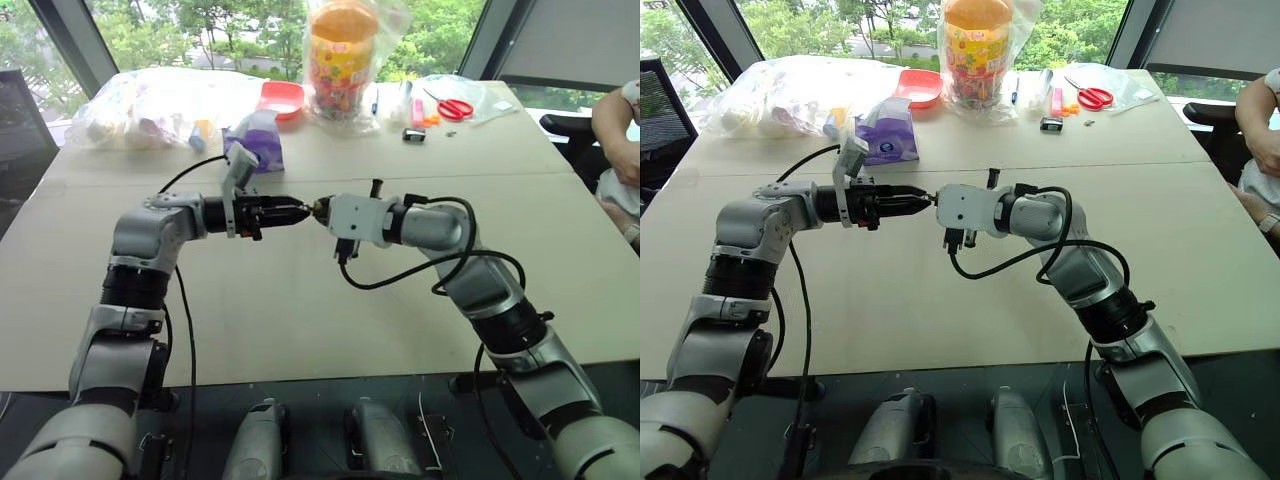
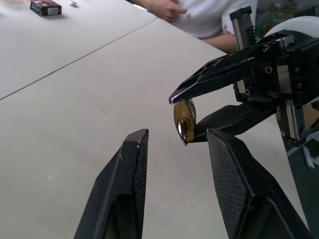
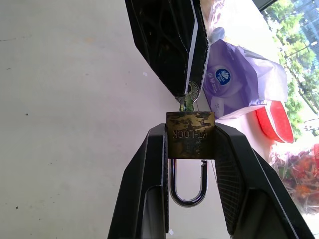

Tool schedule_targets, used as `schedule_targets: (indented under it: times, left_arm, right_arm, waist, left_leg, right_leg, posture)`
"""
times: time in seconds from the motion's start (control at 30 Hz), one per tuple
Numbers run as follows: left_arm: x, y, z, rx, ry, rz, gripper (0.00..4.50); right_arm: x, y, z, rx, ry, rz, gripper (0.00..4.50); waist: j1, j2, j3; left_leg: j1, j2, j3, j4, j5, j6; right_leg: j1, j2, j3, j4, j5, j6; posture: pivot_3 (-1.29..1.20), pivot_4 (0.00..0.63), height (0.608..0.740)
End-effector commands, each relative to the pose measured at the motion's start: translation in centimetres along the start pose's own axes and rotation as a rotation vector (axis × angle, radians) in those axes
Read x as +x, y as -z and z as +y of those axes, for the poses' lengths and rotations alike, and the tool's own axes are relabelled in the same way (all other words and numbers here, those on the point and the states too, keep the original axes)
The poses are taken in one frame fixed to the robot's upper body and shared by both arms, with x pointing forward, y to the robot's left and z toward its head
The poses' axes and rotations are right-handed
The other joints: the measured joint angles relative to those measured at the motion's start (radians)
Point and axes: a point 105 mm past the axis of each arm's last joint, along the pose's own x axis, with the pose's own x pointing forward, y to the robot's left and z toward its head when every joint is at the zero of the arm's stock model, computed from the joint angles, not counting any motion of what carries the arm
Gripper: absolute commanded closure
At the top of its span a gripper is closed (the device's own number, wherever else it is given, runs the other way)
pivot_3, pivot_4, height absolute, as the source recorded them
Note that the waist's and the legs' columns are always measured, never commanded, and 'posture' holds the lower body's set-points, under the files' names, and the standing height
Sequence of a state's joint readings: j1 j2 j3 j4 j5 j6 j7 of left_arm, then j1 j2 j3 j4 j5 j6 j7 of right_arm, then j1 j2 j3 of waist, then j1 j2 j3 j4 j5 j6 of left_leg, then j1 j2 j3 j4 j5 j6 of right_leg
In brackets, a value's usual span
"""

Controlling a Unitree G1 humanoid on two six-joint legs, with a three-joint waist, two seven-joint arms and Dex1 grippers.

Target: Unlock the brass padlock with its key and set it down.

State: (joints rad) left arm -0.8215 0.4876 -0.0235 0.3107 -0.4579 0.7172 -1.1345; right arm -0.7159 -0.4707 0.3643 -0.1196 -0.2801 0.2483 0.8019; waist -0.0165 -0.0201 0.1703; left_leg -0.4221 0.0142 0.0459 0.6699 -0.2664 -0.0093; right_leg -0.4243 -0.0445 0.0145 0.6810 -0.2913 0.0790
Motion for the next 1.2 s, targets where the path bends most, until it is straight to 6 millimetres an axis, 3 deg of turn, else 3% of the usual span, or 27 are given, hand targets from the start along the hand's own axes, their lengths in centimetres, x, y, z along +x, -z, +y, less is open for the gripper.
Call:
schedule_targets:
  times: [0.03,0.5,0.6,0.67,0.9,0.97,1.03,1.17,1.2]
  left_arm:
    - [0.3,-1.0,-0.1,0.044,-0.004,-0.019,2.71]
    - [2.0,-0.9,0.0,0.051,0.022,-0.019,2.71]
    - [2.2,-0.6,-0.1,0.060,0.031,0.000,3.51]
    - [2.3,-0.4,-0.2,0.067,0.037,0.012,4.36]
    - [2.1,-0.8,0.2,0.055,0.008,-0.013,4.50]
    - [1.8,-1.1,0.4,0.033,-0.001,-0.040,4.50]
    - [1.3,-1.2,0.6,0.006,-0.010,-0.066,4.50]
    - [0.3,-1.6,0.6,-0.058,-0.004,-0.134,4.50]
    - [0.0,-1.7,0.4,-0.076,0.010,-0.155,4.50]
  right_arm:
    - [-0.3,-1.1,-1.5,-0.049,0.055,-0.030,3.81]
    - [-0.1,-1.7,-1.2,-0.052,0.051,-0.043,3.81]
    - [-0.2,-1.7,-1.2,-0.052,0.051,-0.044,3.81]
    - [-0.1,-1.8,-1.2,-0.051,0.051,-0.044,3.81]
    - [-0.2,-1.7,-1.0,-0.045,0.046,-0.042,3.81]
    - [-0.5,-1.4,-0.9,-0.013,0.045,-0.038,2.80]
    - [-1.1,-0.7,-0.8,0.004,0.034,-0.015,2.07]
    - [-2.5,1.0,-1.5,0.075,0.092,0.044,0.04]
    - [-3.1,1.0,-1.7,0.169,0.109,0.030,0.04]
  waist:
    - [0.000,0.000,0.000]
    - [0.001,0.000,0.000]
    - [0.000,0.000,0.000]
    - [0.000,0.000,0.000]
    - [0.000,0.000,0.000]
    - [0.000,0.000,0.000]
    - [0.001,0.000,0.000]
    - [0.002,0.000,0.000]
    - [0.003,0.000,0.000]
  left_leg:
    - [0.000,0.000,0.000,0.000,0.000,0.000]
    - [0.000,0.000,0.000,0.000,0.000,0.000]
    - [0.000,0.000,0.000,0.000,0.000,0.000]
    - [0.000,0.000,0.000,0.000,0.000,0.000]
    - [0.000,0.000,0.000,0.000,0.000,0.000]
    - [0.000,0.000,0.000,0.000,0.000,0.000]
    - [0.000,0.000,0.000,0.000,0.000,0.000]
    - [0.000,0.000,0.000,0.001,0.000,0.000]
    - [0.000,0.000,0.000,0.001,0.000,0.000]
  right_leg:
    - [0.000,0.000,0.000,0.000,0.000,0.000]
    - [0.000,0.000,0.000,0.000,0.000,0.000]
    - [0.000,0.000,0.000,0.001,0.000,0.000]
    - [0.000,0.000,0.000,0.001,0.000,0.000]
    - [0.000,0.000,0.000,0.001,0.000,0.000]
    - [0.000,0.000,0.000,0.001,0.000,0.000]
    - [0.000,0.000,0.000,0.001,0.000,0.000]
    - [0.000,0.000,0.000,0.001,0.000,0.000]
    - [0.000,0.000,0.000,0.001,0.000,0.000]
  posture:
    - [0.00,0.150,0.740]
    - [0.00,0.150,0.740]
    - [0.00,0.150,0.740]
    - [0.00,0.150,0.740]
    - [0.00,0.150,0.740]
    - [0.00,0.150,0.740]
    - [0.00,0.150,0.740]
    - [0.00,0.150,0.740]
    - [0.00,0.150,0.740]
